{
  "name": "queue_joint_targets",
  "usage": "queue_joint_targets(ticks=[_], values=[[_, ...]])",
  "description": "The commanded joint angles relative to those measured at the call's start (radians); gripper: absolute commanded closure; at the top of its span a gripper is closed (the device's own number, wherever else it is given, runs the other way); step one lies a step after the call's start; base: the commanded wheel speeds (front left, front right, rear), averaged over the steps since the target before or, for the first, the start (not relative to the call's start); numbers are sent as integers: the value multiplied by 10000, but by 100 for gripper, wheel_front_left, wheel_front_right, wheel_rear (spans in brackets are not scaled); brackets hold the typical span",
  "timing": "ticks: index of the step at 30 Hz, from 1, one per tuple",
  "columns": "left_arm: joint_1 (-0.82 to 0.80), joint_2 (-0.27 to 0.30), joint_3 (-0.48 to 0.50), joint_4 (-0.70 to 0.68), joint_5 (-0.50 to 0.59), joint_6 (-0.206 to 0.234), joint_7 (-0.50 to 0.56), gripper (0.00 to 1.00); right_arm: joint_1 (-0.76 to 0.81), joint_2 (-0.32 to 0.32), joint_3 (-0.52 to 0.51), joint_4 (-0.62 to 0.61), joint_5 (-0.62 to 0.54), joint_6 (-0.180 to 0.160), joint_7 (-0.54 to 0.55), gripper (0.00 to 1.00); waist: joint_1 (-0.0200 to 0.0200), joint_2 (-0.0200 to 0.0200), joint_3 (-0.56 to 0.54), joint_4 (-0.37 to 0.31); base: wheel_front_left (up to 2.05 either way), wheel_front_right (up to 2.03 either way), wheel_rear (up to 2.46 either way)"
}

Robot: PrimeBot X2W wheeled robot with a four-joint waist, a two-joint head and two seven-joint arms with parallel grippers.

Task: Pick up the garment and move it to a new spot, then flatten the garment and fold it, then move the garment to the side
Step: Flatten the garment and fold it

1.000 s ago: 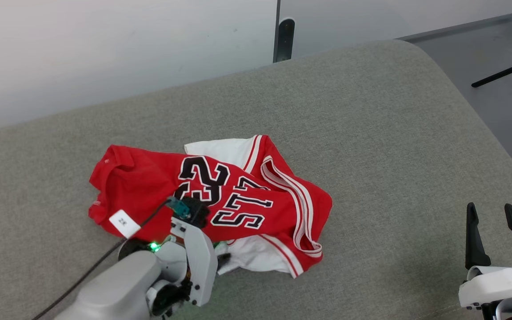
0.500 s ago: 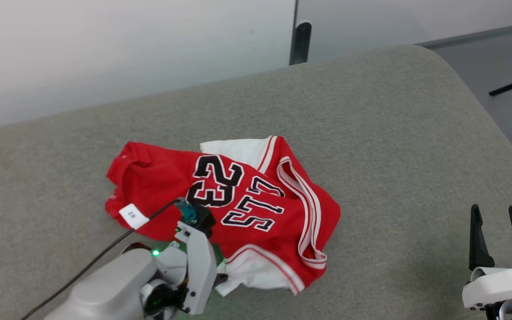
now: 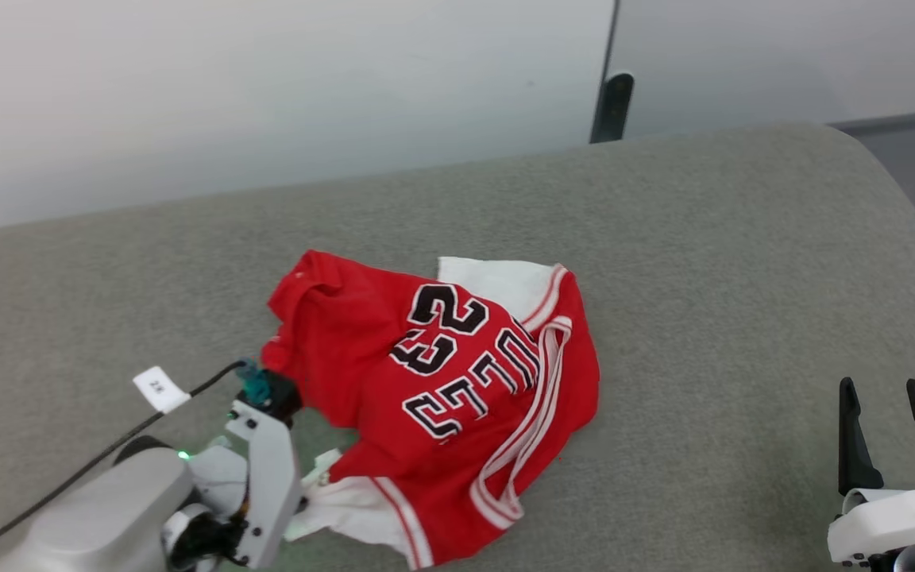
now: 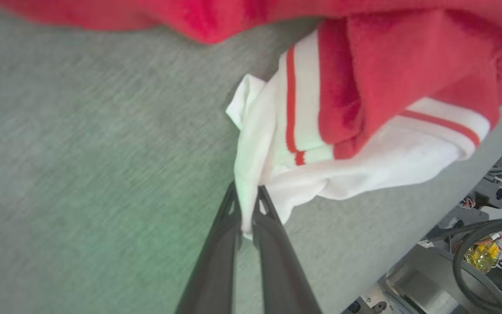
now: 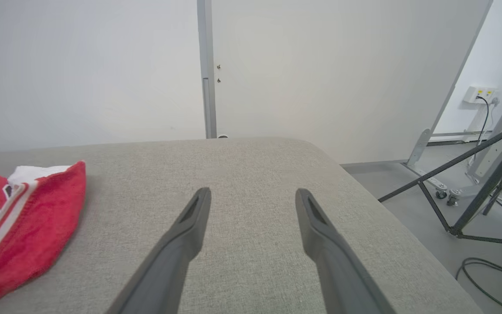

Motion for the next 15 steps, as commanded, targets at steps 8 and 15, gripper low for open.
queue_joint_targets(ticks=[8,15], values=[[-232,925,-355,-3,657,-50,266,100,281,18,139,-120,-42,37,130,0,0,0,-374,566,0,0,0],[-372,1512,-628,111,1243,-166,174,100,371,28,210,-231,-53,37,228,0,0,0,-493,629,0,0,0]])
